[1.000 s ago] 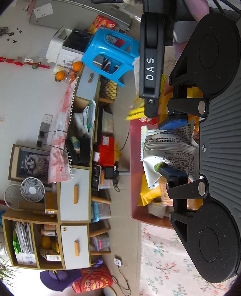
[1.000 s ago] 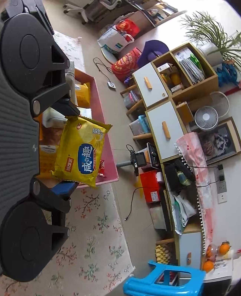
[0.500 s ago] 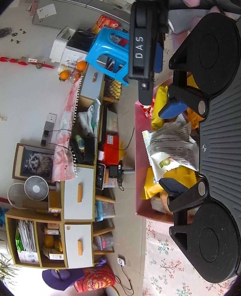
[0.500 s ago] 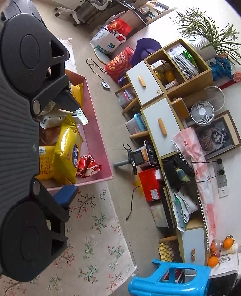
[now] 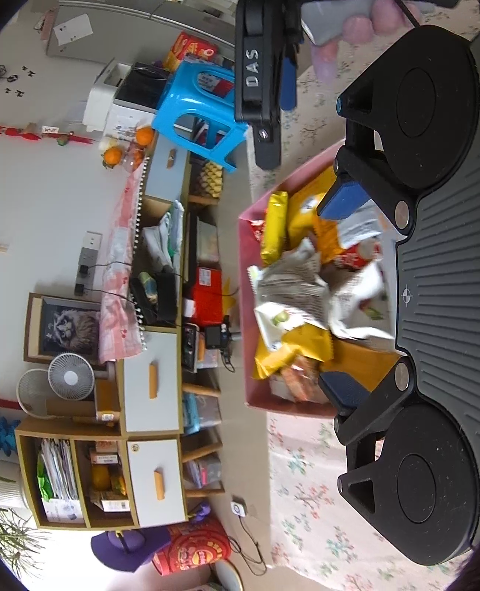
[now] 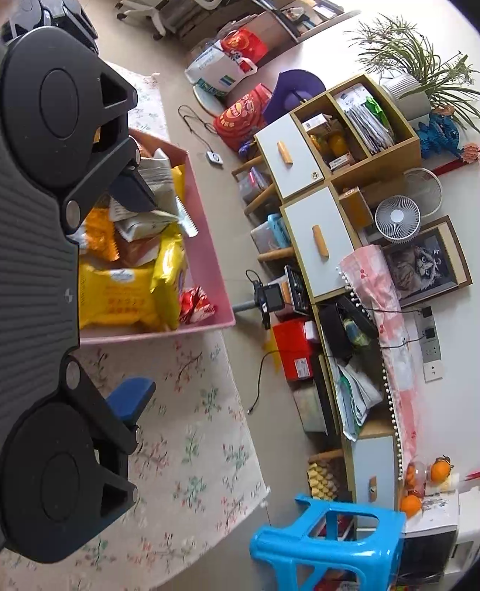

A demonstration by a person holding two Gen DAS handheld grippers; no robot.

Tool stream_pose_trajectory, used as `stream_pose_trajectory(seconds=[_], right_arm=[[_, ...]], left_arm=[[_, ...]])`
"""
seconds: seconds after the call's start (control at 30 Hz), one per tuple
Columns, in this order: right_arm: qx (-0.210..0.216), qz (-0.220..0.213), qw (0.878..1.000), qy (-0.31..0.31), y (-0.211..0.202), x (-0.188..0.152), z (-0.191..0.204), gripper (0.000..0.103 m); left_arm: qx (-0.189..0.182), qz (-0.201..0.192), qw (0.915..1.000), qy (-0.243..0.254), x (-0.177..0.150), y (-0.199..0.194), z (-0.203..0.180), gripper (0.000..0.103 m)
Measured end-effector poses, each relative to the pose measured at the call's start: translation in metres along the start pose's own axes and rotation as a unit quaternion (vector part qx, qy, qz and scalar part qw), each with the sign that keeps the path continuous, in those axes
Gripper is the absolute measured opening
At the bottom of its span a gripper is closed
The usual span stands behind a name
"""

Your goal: Organize snacks

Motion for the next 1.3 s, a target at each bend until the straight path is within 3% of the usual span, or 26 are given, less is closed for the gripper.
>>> stream_pose_trajectory(seconds=[0.6,0.83,0.97,1.3], right_arm=[[-0.045,0.015,0.993,-0.108,-0.062,-0.056,0.008,0.091],[-0.035,0.032,0.993,-0.104,-0.078,-0.073,0.011,0.091],[-0.055,0.043,0.992,-0.104,-0.083,-0.081,0.011,0.091],[-0.067,0.009,0.989,-0.135,-0.093,-0.093,0.028,0.093]], left_arm=[[0.029,0.078,0.9962,-0.025,-0.048,-0.064,-0.006,0.096],[0.036,0.088,0.9952,-0.025,-0.056,-0.081,-0.009,0.098],[0.047,0.097,0.9935,-0.035,-0.059,-0.088,-0.01,0.1],[0.086,0.111,0.9895,-0.034,-0.063,-0.1,-0.013,0.101]])
Point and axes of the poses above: each gripper's, at about its wrist camera, not at the fingertips, and y roughly the way its jaws point, z to its left, x to its top, the point moved 5 cm from there along y, roughly the way its jaws point, and after that the axes turned 14 degrees about y, right-handed, at the moved point
